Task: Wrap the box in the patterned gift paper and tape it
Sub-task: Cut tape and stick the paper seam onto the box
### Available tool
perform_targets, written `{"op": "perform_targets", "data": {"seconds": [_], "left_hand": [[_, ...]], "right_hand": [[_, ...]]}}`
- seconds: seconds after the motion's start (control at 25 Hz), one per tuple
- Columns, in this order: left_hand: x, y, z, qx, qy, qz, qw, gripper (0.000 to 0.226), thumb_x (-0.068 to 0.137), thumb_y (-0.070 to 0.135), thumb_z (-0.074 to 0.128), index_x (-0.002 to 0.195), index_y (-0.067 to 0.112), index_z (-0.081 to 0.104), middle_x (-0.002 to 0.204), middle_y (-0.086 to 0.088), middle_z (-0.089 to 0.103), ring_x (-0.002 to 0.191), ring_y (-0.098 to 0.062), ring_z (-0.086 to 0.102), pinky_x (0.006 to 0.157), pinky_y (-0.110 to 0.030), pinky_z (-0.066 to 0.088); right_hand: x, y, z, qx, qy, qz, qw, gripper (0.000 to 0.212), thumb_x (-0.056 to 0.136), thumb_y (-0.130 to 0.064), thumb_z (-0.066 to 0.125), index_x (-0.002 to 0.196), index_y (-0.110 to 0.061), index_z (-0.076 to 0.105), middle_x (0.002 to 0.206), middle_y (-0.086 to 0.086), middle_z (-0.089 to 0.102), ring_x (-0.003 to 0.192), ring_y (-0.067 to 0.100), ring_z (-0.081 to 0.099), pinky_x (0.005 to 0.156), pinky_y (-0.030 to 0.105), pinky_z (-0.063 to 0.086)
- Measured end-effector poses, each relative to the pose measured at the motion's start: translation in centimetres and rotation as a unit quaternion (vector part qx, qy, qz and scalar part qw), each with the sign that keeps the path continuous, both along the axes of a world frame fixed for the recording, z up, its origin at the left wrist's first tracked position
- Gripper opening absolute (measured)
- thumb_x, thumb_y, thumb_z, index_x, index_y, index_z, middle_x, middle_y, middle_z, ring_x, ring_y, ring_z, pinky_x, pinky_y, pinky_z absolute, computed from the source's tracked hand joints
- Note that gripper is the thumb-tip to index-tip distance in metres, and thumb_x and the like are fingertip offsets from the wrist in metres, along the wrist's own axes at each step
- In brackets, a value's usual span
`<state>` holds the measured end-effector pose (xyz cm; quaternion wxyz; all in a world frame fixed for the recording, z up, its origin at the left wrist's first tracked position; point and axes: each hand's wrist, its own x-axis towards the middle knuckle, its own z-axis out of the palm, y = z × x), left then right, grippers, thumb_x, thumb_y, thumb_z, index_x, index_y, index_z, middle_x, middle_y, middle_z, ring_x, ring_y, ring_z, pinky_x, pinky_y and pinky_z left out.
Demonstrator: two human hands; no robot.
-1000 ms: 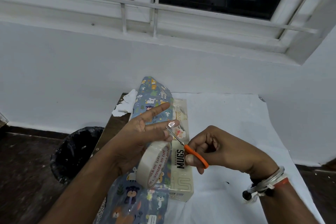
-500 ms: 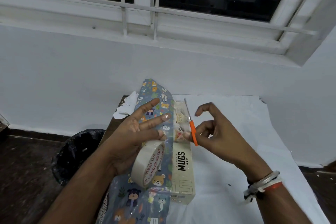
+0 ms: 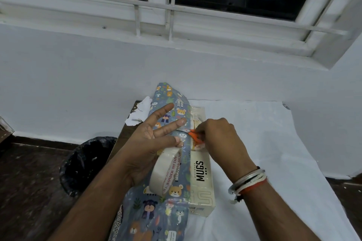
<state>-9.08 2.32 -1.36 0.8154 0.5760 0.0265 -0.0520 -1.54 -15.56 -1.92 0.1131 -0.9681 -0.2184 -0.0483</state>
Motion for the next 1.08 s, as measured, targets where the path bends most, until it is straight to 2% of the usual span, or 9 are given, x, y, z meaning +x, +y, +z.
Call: {"op": "perform_targets", "data": {"seconds": [0.04,0.12,0.2,0.36,0.52,0.64,0.84,0.96,1.08], "left_hand": [[-0.1,-0.1,0.0,0.000,-0.002,-0.001,1.000,0.073,0.088,-0.016,0.059,0.142,0.034,0.053,0.125,-0.002,0.073,0.072,-0.015,0.073,0.066,-0.029,0.059],[-0.2,0.0,0.1,0.002,-0.007,0.000,1.000,0.075,0.086,-0.014,0.062,0.142,0.035,0.052,0.125,-0.001,0.073,0.075,-0.016,0.074,0.066,-0.029,0.059],[-0.2,0.0,0.1,0.009,-0.010,0.001,1.000,0.078,0.083,-0.011,0.065,0.143,0.037,0.051,0.126,0.000,0.073,0.078,-0.017,0.075,0.066,-0.029,0.059],[-0.4,-0.4,0.0,0.025,-0.016,-0.012,0.999,0.083,0.080,-0.011,0.068,0.142,0.041,0.051,0.126,0.003,0.073,0.083,-0.015,0.075,0.068,-0.027,0.058],[-0.6,-0.7,-0.2,0.044,-0.030,-0.020,0.998,0.088,0.080,-0.014,0.069,0.143,0.044,0.049,0.130,0.005,0.071,0.085,-0.013,0.074,0.075,-0.029,0.057],[-0.9,-0.6,-0.3,0.046,-0.031,-0.022,0.998,0.087,0.082,-0.016,0.067,0.143,0.043,0.049,0.129,0.004,0.071,0.083,-0.012,0.074,0.075,-0.028,0.057],[-1.2,-0.5,0.0,0.019,-0.014,-0.032,0.999,0.087,0.080,-0.017,0.066,0.144,0.040,0.050,0.126,0.001,0.073,0.076,-0.014,0.074,0.063,-0.026,0.057],[-1.3,-0.2,0.0,0.003,-0.010,-0.048,0.999,0.096,0.071,-0.015,0.078,0.144,0.040,0.049,0.128,0.000,0.072,0.073,-0.016,0.073,0.063,-0.029,0.058],[-1.4,0.0,-0.2,-0.011,-0.011,-0.057,0.998,0.092,0.071,-0.011,0.074,0.144,0.040,0.049,0.131,-0.002,0.070,0.071,-0.018,0.070,0.065,-0.030,0.059]], "right_hand": [[-0.4,0.0,0.1,0.128,0.014,-0.020,0.991,0.017,0.099,-0.027,0.065,0.111,-0.023,0.077,0.098,-0.002,0.077,0.089,0.017,0.071,0.081,0.029,0.056],[-1.4,0.4,0.8,0.391,0.090,-0.037,0.915,0.013,0.097,-0.029,0.068,0.102,-0.025,0.080,0.087,-0.003,0.079,0.084,0.013,0.075,0.084,0.036,0.061],[-2.4,0.9,1.6,0.509,0.180,-0.030,0.841,0.011,0.094,-0.032,0.074,0.097,-0.023,0.080,0.085,0.000,0.079,0.083,0.019,0.077,0.086,0.047,0.062],[-3.2,0.9,1.6,0.547,0.211,-0.044,0.809,0.021,0.083,-0.028,0.086,0.100,-0.018,0.079,0.086,0.006,0.079,0.083,0.027,0.078,0.085,0.056,0.061],[-3.7,0.8,1.6,0.574,0.222,-0.059,0.786,0.026,0.083,-0.017,0.086,0.106,-0.015,0.073,0.081,0.013,0.078,0.080,0.040,0.076,0.083,0.057,0.061],[-4.1,0.7,1.5,0.576,0.242,-0.053,0.779,0.026,0.086,-0.013,0.083,0.109,-0.014,0.069,0.082,0.016,0.078,0.072,0.032,0.072,0.084,0.051,0.061],[-4.1,0.3,1.3,0.572,0.268,-0.028,0.775,0.014,0.095,-0.008,0.071,0.108,-0.013,0.068,0.090,0.025,0.075,0.079,0.027,0.070,0.089,0.050,0.059],[-4.1,-0.1,1.7,0.563,0.271,-0.015,0.780,0.013,0.099,-0.006,0.065,0.109,-0.013,0.065,0.090,0.025,0.075,0.078,0.025,0.070,0.088,0.046,0.060],[-4.2,-0.3,1.9,0.553,0.256,-0.019,0.793,0.017,0.101,-0.004,0.060,0.113,-0.015,0.064,0.091,0.020,0.077,0.079,0.026,0.072,0.080,0.035,0.063]]}}
